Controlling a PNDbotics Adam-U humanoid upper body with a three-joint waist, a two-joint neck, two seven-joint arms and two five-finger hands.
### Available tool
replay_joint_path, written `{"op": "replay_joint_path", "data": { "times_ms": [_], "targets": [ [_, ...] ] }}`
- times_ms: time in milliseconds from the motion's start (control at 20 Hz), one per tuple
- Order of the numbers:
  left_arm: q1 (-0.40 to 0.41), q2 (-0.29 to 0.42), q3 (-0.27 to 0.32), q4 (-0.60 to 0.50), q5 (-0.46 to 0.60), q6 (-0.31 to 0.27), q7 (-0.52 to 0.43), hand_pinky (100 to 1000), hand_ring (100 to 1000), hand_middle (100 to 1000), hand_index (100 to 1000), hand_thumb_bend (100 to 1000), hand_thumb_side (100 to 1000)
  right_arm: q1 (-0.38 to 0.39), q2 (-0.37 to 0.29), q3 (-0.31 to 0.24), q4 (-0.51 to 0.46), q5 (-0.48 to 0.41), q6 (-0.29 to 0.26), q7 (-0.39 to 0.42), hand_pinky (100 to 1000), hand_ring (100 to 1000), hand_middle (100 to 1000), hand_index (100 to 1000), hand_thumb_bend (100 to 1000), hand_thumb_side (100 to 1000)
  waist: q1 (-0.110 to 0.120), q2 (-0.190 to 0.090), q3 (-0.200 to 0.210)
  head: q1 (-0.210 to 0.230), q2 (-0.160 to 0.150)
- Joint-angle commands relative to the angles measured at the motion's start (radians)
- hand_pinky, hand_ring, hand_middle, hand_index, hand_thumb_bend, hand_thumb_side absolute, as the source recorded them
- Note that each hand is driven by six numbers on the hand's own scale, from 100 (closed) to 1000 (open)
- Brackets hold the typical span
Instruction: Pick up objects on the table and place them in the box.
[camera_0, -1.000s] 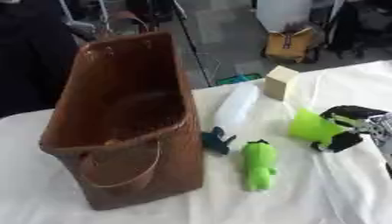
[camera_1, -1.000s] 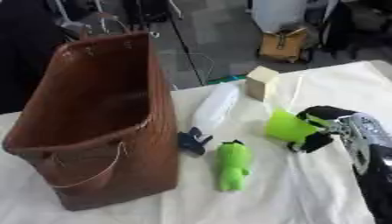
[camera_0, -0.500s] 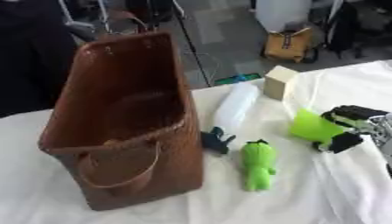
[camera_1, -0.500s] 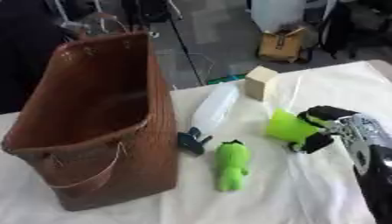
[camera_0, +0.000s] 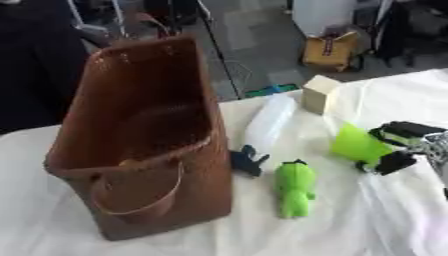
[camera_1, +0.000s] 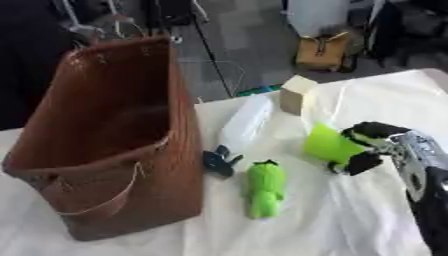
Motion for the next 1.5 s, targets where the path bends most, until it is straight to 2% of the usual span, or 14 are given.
{"op": "replay_joint_path", "data": {
  "times_ms": [50,400,800,1050,1500],
  "targets": [
    [-0.009,0.026,0.01,-0.014,-0.005,-0.001,0.008,743,708,783,717,100,801,-0.02,-0.012,0.0,-0.046,-0.026,-0.01,0.006,1000,914,526,608,100,570,-0.006,-0.021,-0.002,0.005,0.001],
    [-0.012,0.032,0.012,-0.014,-0.005,0.0,0.008,747,708,782,719,100,802,-0.021,-0.015,0.003,-0.096,-0.061,-0.012,0.011,1000,882,482,546,100,562,-0.009,-0.03,-0.005,0.011,0.003],
    [-0.016,0.038,0.011,-0.014,-0.005,0.0,0.008,746,709,782,719,100,805,-0.029,-0.022,0.012,-0.157,-0.104,-0.018,0.009,1000,866,459,516,100,562,-0.016,-0.036,-0.008,0.02,0.005],
    [-0.018,0.043,0.011,-0.014,-0.004,0.0,0.008,746,709,782,720,100,805,-0.039,-0.028,0.02,-0.213,-0.163,-0.028,0.014,986,840,438,490,100,551,-0.021,-0.042,-0.005,0.03,0.004],
    [-0.023,0.051,0.007,-0.014,-0.004,0.001,0.008,745,709,782,720,100,807,-0.076,-0.045,0.034,-0.289,-0.268,-0.014,0.036,970,808,411,460,100,530,-0.03,-0.046,-0.001,0.036,0.003]
  ]
}}
